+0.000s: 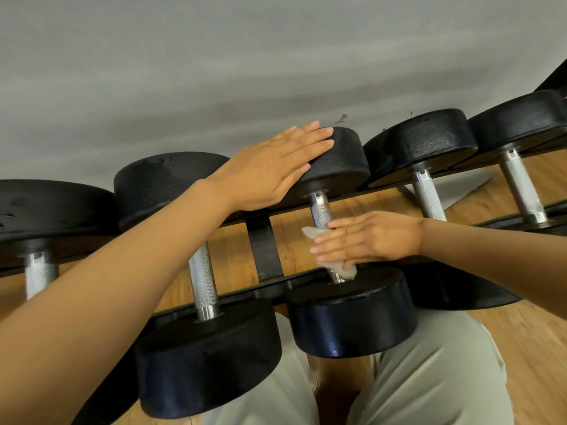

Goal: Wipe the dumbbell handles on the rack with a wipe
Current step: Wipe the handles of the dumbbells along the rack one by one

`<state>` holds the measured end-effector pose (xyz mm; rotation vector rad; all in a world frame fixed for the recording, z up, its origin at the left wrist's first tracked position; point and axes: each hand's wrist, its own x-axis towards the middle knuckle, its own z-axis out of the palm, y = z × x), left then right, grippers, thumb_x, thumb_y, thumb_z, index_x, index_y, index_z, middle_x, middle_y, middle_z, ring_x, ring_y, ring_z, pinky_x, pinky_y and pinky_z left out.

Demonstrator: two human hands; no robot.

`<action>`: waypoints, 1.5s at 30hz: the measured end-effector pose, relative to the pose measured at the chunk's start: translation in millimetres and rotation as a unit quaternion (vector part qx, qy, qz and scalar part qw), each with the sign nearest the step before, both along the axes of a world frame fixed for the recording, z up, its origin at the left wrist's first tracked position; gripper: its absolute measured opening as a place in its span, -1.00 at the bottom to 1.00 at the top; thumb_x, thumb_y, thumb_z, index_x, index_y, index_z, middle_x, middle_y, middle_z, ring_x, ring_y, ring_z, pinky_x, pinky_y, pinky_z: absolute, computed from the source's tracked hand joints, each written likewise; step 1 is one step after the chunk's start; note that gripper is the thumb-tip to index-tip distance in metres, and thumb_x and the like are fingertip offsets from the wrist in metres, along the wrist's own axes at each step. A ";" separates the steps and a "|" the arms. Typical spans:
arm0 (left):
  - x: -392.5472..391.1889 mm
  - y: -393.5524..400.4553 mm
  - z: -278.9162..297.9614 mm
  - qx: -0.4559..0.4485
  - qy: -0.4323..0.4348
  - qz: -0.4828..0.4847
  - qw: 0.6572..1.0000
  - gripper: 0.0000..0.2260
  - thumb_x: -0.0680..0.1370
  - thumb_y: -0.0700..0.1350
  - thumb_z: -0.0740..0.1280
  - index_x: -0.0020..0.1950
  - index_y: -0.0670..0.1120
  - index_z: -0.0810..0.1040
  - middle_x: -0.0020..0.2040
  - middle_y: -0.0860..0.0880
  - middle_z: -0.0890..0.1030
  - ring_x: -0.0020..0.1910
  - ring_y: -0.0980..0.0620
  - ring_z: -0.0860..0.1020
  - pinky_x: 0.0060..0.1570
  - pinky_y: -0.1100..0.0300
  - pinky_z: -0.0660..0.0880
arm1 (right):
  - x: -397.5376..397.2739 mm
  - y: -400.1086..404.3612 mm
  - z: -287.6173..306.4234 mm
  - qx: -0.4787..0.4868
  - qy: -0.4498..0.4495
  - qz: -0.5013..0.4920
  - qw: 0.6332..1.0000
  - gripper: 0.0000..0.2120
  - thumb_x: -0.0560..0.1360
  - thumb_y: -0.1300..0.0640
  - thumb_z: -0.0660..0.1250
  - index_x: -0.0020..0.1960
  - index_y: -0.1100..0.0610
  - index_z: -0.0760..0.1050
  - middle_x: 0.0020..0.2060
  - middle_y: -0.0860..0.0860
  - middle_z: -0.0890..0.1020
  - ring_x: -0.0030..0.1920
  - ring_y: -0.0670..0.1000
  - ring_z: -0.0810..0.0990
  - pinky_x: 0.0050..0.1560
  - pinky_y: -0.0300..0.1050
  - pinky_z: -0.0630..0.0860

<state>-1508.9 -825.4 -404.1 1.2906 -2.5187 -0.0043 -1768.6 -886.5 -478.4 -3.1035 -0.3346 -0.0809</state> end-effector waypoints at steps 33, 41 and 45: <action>-2.4 2.9 3.8 -0.012 -0.038 0.014 0.999 -0.55 0.70 -0.07 -0.04 0.60 -0.15 0.14 0.60 -0.04 0.11 0.59 0.08 -0.03 0.55 0.23 -0.10 | -0.9 -7.0 -23.9 -0.005 -0.083 0.081 0.993 -0.60 0.63 0.11 0.25 0.43 0.18 0.40 0.45 0.07 0.39 0.50 0.01 0.27 0.54 -0.03 0.10; -1.8 1.5 1.6 -0.029 -0.046 0.006 0.998 -0.55 0.71 -0.05 -0.06 0.59 -0.17 0.14 0.60 -0.08 0.13 0.58 0.07 -0.02 0.56 0.18 -0.07 | 13.8 -22.7 -12.4 -0.011 -0.181 -0.095 0.979 -0.62 0.68 0.10 0.13 0.45 0.21 0.37 0.45 0.12 0.37 0.48 0.05 0.31 0.48 0.03 0.26; -2.0 1.9 1.4 -0.029 -0.047 0.013 0.998 -0.55 0.71 -0.06 -0.05 0.59 -0.15 0.13 0.60 -0.05 0.11 0.58 0.10 -0.04 0.56 0.20 -0.09 | 3.5 -8.6 -25.1 0.047 -0.125 -0.071 0.988 -0.61 0.65 0.12 0.17 0.46 0.18 0.37 0.47 0.10 0.35 0.51 0.03 0.24 0.52 -0.01 0.17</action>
